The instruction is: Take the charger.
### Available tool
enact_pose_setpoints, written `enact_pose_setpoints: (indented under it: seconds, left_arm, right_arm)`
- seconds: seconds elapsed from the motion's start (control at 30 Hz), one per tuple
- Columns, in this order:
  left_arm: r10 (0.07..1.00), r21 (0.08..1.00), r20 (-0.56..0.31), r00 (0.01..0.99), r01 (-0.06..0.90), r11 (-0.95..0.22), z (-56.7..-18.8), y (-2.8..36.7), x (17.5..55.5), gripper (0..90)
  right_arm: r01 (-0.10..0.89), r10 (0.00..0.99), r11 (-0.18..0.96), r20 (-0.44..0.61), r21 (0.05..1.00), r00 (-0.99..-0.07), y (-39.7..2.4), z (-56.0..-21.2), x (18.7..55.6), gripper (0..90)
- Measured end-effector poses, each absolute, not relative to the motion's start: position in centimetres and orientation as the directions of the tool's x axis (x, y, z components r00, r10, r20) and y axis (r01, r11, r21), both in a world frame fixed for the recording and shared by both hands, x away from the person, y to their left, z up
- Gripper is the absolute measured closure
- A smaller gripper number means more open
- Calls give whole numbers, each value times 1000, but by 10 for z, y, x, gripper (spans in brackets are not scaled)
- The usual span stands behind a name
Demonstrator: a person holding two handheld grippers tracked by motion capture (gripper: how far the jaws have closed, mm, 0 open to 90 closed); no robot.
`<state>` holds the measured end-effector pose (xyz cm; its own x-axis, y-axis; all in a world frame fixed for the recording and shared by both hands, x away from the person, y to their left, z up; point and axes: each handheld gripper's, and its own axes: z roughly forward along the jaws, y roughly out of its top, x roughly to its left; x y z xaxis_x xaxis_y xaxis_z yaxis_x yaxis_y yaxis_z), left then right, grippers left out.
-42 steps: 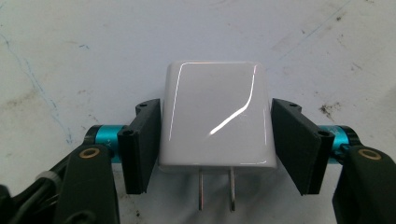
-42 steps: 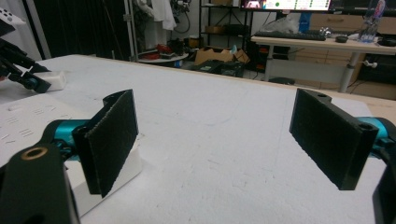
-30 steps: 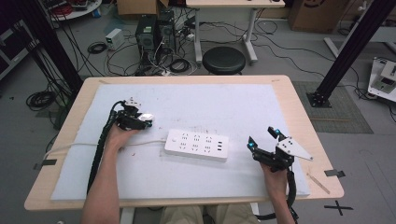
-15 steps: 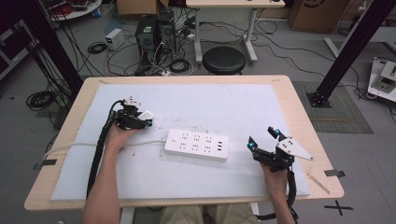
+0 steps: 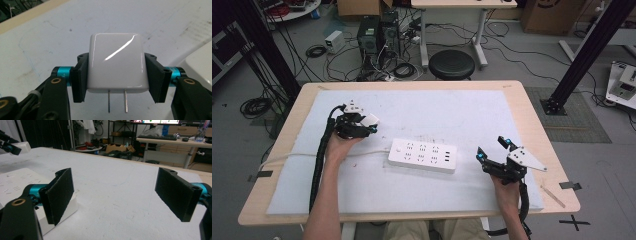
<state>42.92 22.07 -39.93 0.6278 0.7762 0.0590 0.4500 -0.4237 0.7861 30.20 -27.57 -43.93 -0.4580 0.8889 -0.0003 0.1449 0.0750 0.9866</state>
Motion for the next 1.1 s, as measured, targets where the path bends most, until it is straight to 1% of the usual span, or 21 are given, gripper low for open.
enact_pose_setpoints:
  seconds: [0.37, 0.47, 0.67, 0.83, 1.1]
  left_arm:
    - [783, 815, 80, 617, 411, -408, -389, 210, 398, 424]
    - [782, 817, 97, 616, 400, -416, -387, 206, 390, 424]
    - [797, 848, 83, 598, 377, -371, -388, 201, 374, 424]
    - [792, 848, 92, 603, 370, -380, -388, 197, 367, 424]
    - [780, 863, 127, 613, 319, -391, -383, 184, 347, 424]
  right_arm:
    - [143, 887, 81, -6, 986, -462, -275, -439, 302, 159]
    - [155, 891, 79, -1, 985, -454, -274, -439, 303, 159]
    - [168, 892, 82, 2, 982, -451, -273, -439, 303, 159]
    - [159, 888, 92, -8, 983, -459, -274, -439, 304, 159]
    - [157, 886, 78, 3, 985, -463, -275, -439, 303, 159]
